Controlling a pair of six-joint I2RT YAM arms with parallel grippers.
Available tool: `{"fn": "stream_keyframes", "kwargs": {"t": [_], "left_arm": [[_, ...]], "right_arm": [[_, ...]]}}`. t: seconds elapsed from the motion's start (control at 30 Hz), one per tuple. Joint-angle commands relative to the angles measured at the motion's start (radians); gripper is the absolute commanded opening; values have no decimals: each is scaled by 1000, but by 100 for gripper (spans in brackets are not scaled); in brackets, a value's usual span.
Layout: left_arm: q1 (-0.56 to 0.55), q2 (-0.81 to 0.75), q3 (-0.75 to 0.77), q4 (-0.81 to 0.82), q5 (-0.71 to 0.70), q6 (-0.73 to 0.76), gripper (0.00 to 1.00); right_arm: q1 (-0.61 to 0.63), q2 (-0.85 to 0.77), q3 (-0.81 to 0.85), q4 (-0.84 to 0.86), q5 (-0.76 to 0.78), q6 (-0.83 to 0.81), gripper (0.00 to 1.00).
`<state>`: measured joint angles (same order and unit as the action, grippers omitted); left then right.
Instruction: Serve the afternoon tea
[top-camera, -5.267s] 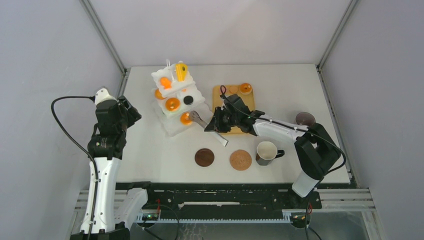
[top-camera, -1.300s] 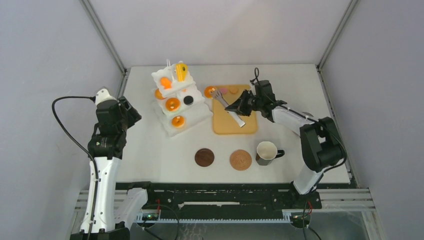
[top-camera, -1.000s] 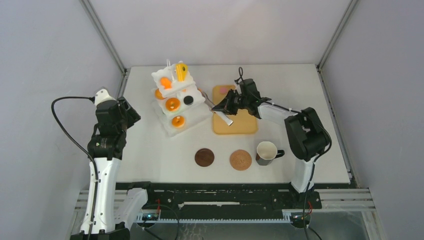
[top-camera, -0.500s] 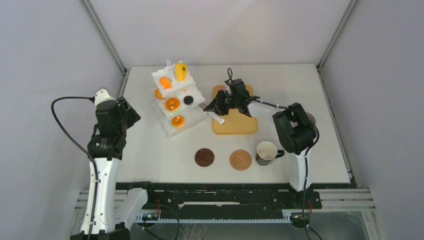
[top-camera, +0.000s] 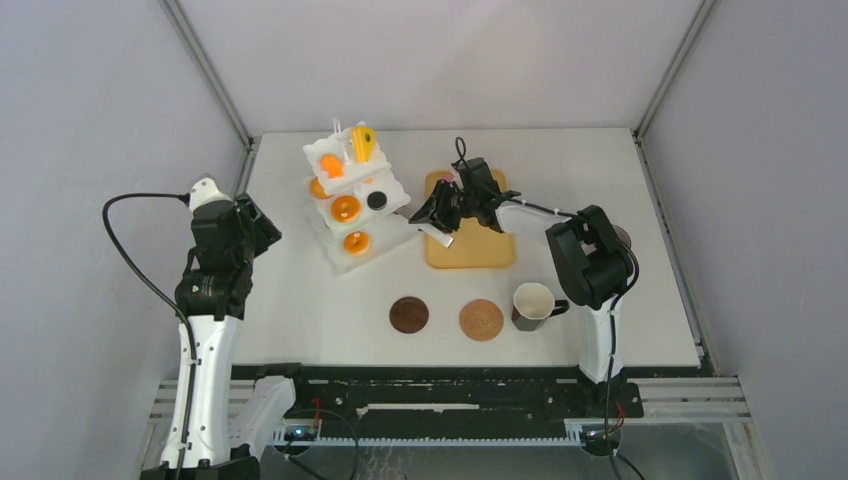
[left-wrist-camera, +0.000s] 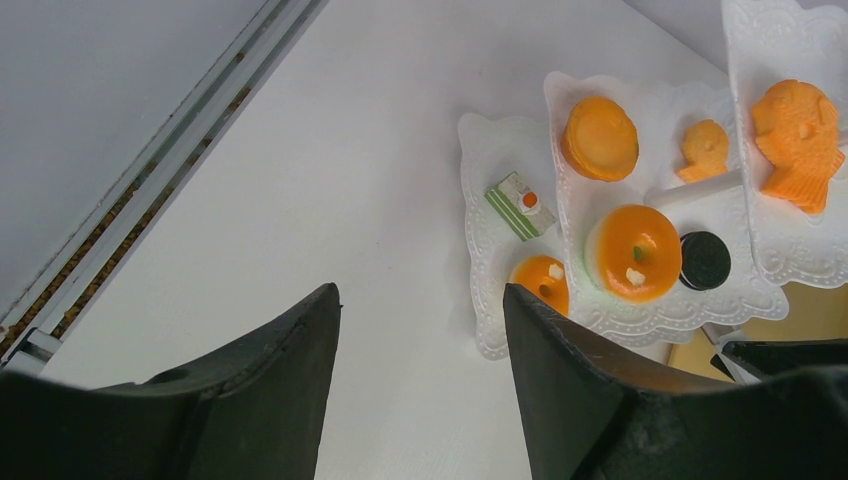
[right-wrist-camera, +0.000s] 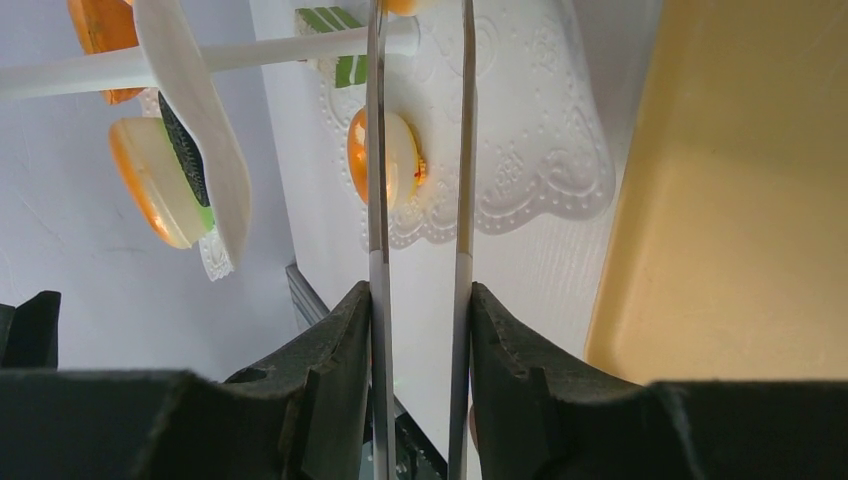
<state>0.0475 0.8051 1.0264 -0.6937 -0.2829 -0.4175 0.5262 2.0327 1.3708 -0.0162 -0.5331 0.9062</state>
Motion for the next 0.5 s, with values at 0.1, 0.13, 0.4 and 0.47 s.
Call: {"fn": "stream_keyframes", "kwargs": {"t": [0.1, 0.13, 0.4, 0.47], "left_arm": [[8, -4, 6, 28, 13, 18, 66], [7, -4, 8, 27, 12, 19, 66], [8, -4, 6, 26, 17, 15, 66], [8, -2, 7, 28, 22, 14, 66]], "right_arm": [[1, -67, 43, 26, 0, -25, 44], [2, -76, 38, 27, 6, -26, 45], [-13, -127, 35, -52, 40, -102, 46], [-16, -132, 34, -65, 38, -112, 50]]}}
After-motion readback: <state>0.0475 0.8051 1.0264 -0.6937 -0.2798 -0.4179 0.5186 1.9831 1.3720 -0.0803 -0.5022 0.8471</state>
